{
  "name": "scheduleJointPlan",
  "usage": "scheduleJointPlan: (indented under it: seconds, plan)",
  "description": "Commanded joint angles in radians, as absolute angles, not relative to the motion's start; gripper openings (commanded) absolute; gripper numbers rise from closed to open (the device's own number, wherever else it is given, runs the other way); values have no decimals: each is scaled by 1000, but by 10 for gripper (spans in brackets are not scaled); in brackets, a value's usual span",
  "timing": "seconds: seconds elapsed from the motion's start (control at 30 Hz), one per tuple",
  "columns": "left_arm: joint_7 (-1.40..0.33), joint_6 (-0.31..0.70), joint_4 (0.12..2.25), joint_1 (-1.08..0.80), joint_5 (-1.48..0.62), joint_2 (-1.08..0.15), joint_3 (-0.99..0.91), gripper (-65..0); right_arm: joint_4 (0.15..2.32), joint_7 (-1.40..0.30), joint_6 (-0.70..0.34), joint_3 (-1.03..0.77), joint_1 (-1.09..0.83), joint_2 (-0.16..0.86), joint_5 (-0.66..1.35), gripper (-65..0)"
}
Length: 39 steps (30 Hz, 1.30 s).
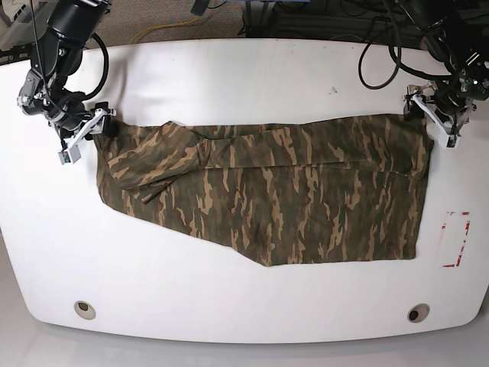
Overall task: Fold the T-shirt properly
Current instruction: 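Open both grippers and move them to the shirt's two short ends, then grasp the shirt's two end corners with both grippers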
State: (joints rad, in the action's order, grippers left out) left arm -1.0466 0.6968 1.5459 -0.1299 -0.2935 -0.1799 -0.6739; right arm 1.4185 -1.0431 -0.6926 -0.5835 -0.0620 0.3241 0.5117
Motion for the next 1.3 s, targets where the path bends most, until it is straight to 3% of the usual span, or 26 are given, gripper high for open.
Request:
scheduleJointPlan:
  seconds: [0.0, 0.13, 0.57, 0.7, 1.27]
  plan:
    - [-1046, 698, 1550, -124, -302, -191, -648, -389, 1438, -1026, -698, -590, -50, 344, 526, -336]
    - [-1047, 698, 1560, -124, -302, -191, -630, -650, 1438, -1026, -698, -590, -50, 344, 526, -336]
    - [-1093, 698, 1845, -124, -300, -191, -627, -650, 1434, -1026, -698, -590, -47, 343, 526, -336]
    - [-1148, 698, 1893, -45, -294, -191, -627, -650, 1434, -1026, -698, -590, -45, 343, 526, -336]
    - [-1148, 698, 1598, 216, -186, -229, -552, -650, 1434, -1026, -698, -590, -47, 343, 526, -336]
